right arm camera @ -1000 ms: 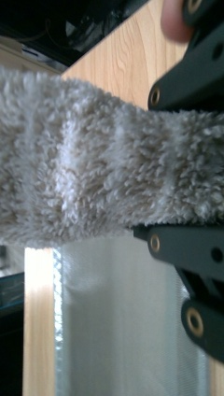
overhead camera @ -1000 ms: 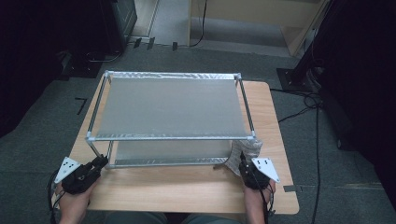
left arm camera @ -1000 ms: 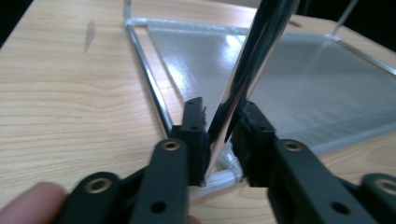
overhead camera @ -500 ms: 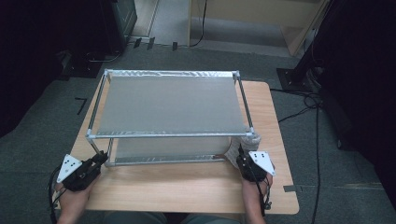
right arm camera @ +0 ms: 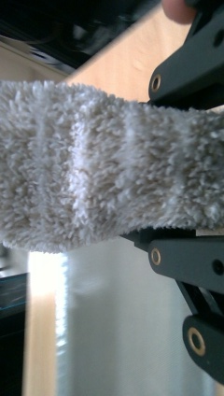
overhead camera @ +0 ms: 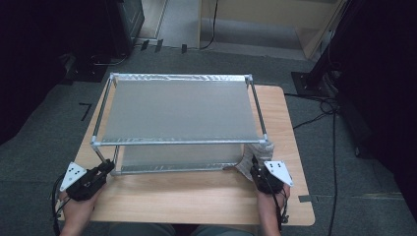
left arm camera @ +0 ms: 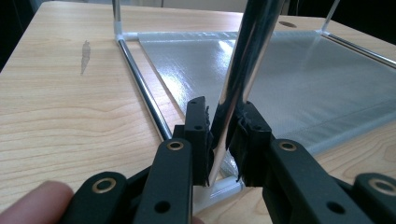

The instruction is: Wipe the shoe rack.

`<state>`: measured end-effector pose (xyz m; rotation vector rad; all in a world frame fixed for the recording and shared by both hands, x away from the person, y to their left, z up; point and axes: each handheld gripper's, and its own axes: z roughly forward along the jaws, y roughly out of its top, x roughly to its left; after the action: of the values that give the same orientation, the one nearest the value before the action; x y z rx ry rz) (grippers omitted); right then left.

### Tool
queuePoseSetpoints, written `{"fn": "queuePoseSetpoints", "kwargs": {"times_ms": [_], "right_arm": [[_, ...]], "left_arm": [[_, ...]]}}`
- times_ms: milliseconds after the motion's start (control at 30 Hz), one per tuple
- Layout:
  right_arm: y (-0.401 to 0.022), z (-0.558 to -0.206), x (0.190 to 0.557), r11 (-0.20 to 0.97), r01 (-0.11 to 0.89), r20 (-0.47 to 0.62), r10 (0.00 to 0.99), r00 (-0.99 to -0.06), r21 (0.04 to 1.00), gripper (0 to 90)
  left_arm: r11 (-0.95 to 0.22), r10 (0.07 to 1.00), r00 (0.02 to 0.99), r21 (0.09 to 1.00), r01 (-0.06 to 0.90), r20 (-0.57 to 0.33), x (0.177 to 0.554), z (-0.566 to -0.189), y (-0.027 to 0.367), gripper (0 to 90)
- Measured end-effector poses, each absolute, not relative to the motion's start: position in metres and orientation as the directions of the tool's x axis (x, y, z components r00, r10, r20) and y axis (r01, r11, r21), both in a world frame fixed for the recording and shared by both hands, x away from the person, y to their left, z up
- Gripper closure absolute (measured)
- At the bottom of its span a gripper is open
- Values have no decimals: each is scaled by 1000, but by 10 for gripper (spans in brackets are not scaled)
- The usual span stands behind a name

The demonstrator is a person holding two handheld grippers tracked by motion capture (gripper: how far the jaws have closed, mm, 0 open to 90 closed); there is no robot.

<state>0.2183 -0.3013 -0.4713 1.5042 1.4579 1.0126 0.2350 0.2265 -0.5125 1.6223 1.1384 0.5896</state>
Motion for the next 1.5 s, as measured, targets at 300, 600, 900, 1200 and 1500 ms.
{"fn": "queuePoseSetpoints", "kwargs": {"times_ms": [300,600,900,1200,1500], "right_arm": [[-305,-472,226,-18,360,21,1000,-4,933,575],[-307,-501,240,18,511,-12,1000,-15,859,587],[-313,-478,226,16,427,1,999,-41,904,540],[-321,-456,206,45,289,-22,996,-83,956,553],[-325,-433,191,34,167,-12,991,-130,985,666]], "left_arm": [[-35,889,433,921,388,-149,235,-513,226,773],[-43,889,436,921,387,-141,235,-513,226,775],[-43,890,434,922,386,-140,235,-513,225,775],[-44,890,434,922,385,-139,235,-513,225,774],[-46,891,433,922,384,-136,235,-513,225,775]]}}
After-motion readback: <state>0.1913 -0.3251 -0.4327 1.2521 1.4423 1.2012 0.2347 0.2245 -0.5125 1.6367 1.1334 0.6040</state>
